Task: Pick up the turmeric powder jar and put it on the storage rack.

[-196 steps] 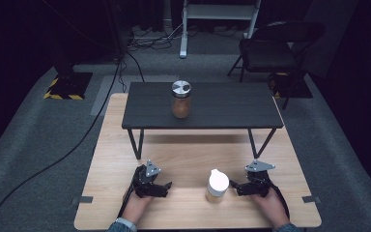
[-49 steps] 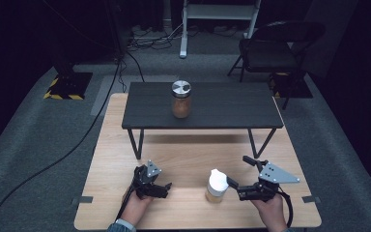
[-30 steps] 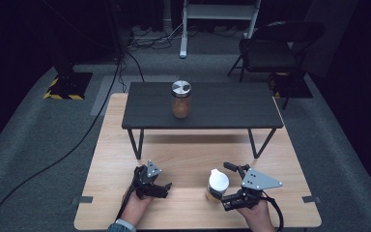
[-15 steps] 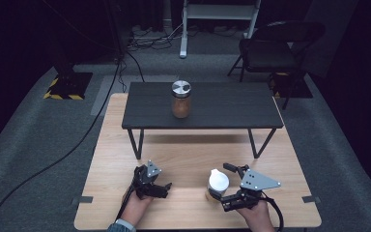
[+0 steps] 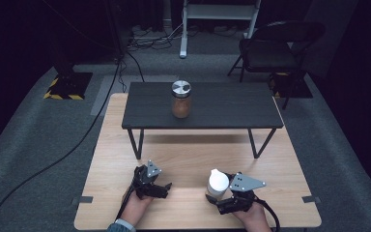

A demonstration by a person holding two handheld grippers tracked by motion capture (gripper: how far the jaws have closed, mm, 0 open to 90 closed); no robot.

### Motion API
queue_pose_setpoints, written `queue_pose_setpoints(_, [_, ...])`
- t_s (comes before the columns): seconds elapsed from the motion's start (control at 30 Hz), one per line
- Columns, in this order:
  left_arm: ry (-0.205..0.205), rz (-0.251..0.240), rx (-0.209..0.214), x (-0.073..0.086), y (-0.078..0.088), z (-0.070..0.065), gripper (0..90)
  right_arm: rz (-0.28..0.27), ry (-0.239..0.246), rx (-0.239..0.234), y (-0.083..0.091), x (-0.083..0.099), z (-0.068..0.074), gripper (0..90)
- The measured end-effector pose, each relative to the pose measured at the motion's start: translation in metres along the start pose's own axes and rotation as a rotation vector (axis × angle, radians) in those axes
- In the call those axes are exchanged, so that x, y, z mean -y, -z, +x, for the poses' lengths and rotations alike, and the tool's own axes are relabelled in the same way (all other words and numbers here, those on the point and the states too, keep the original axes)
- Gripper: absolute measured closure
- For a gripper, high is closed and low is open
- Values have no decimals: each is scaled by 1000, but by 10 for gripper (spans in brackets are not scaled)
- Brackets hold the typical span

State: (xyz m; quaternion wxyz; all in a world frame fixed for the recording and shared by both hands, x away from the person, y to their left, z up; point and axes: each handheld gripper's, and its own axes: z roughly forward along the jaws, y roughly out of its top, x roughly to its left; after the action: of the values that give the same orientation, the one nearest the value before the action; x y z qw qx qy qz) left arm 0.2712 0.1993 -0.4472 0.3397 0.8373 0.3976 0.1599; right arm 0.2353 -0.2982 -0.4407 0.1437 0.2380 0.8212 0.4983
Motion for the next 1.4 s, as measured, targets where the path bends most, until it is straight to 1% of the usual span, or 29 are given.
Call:
queue_pose_setpoints(0.1, [0, 0, 0, 0, 0, 0, 30, 44, -3, -4, -4, -1, -1, 113])
queue_pose_setpoints(0.17, [-1, 0, 1, 0, 0, 0, 30, 51, -9, -3, -4, 0, -2, 122])
queue_pose_setpoints(0.27, [-2, 0, 1, 0, 0, 0, 30, 42, -26, -2, -2, 3, -5, 144])
queue_pose_setpoints(0.33, [-2, 0, 2, 0, 0, 0, 30, 44, -27, -2, -1, 3, -6, 162])
queue_pose_setpoints(0.37, [-2, -1, 2, 0, 0, 0, 30, 50, -14, -3, 0, 2, -7, 188])
queue_pose_setpoints(0.43, [-2, -1, 2, 0, 0, 0, 30, 48, -5, -6, 0, 2, -8, 249])
queue_pose_setpoints(0.5, [-2, -1, 2, 0, 0, 0, 30, 48, 1, -13, 0, 2, -8, 290])
queue_pose_setpoints(0.53, [-2, -1, 2, 0, 0, 0, 30, 48, 1, -13, 0, 2, -8, 290])
queue_pose_setpoints(0.57, [-3, -1, 2, 0, 0, 0, 30, 53, 18, -6, 0, 1, -5, 298])
queue_pose_setpoints(0.63, [-2, 0, 2, 0, 0, 0, 30, 56, 20, -8, 1, 0, -6, 300])
queue_pose_setpoints(0.87, [-3, -1, 2, 0, 0, 0, 30, 65, 16, 0, 0, -4, -5, 303])
queue_pose_setpoints(0.9, [-2, -1, 2, 0, 0, 0, 30, 72, 9, -7, 1, -6, -7, 303])
queue_pose_setpoints(0.97, [-2, -1, 2, 0, 0, 0, 30, 72, 9, -3, 2, -7, -7, 303])
queue_pose_setpoints(1.0, [-2, 0, 2, 0, 0, 0, 30, 64, -2, 5, 5, -8, -9, 303])
queue_pose_setpoints(1.07, [-3, 0, 2, 0, 0, 0, 30, 57, -5, 10, 7, -9, -10, 303])
queue_pose_setpoints(1.17, [-2, -1, 1, 0, 0, 0, 30, 38, -13, 42, 13, -14, -12, 304])
queue_pose_setpoints(1.23, [-2, -1, 1, 0, 0, 0, 29, 35, -19, 49, 15, -16, -12, 304])
queue_pose_setpoints(1.3, [-2, -1, 0, 0, 0, 0, 28, 27, -34, 69, 21, -23, -15, 304])
queue_pose_setpoints(1.37, [-2, 0, 0, 0, 0, 0, 24, 5, -47, 84, 26, -27, -17, 303])
queue_pose_setpoints(1.4, [-2, 1, 1, 0, -1, 0, 24, 5, -47, 84, 26, -27, -17, 303])
